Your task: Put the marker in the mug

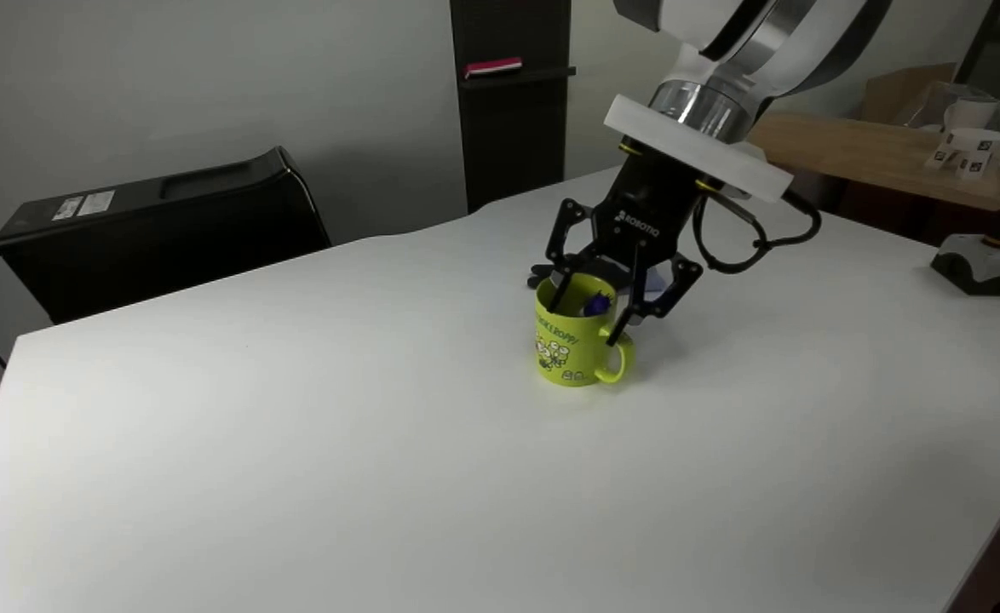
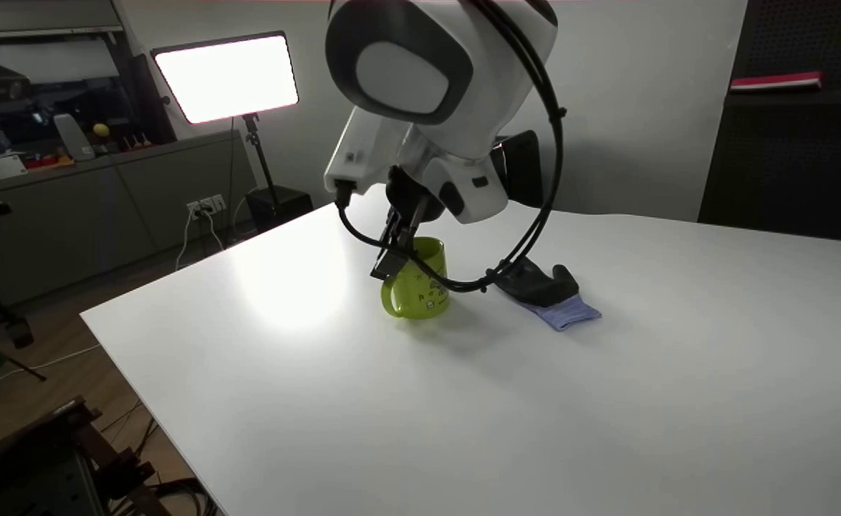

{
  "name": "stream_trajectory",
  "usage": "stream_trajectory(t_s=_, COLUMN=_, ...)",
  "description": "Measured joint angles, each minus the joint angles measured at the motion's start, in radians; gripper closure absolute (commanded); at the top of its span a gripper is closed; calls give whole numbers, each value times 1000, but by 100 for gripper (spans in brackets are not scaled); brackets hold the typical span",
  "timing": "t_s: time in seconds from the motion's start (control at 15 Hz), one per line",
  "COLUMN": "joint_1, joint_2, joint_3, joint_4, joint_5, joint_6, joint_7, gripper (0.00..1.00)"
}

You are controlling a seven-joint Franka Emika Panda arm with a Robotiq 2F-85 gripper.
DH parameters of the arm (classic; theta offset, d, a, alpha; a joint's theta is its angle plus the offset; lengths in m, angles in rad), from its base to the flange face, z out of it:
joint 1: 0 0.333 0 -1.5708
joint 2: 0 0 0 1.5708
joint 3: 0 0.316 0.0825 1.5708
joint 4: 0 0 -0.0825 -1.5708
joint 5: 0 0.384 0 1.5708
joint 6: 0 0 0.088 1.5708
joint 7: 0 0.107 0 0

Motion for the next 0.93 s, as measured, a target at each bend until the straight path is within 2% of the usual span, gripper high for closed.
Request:
stream_trajectory(t_s=0.2, joint_1=25, joint_2=0, joint_3=0, joint_4=1, joint_5=-45, joint_6=6, joint_7=1, gripper=0)
stream_trajectory(t_s=0.47, joint_1=86, joint_2=-20, joint_3=-3, joint_4=-2, joint_5=-208, joint_6=90, joint_7=29, gripper=0)
stream_trajectory(t_s=0.73, joint_1=148, joint_2=-98, joint_3=-2, joint_4=-27, joint_5=-380, joint_6=180, joint_7=96, gripper=0)
stream_trajectory(t_s=0.93, joint_1=167, joint_2=-171, joint_3=12, joint_4=-60, joint_5=-475, joint_6=200, joint_7=125, gripper=0)
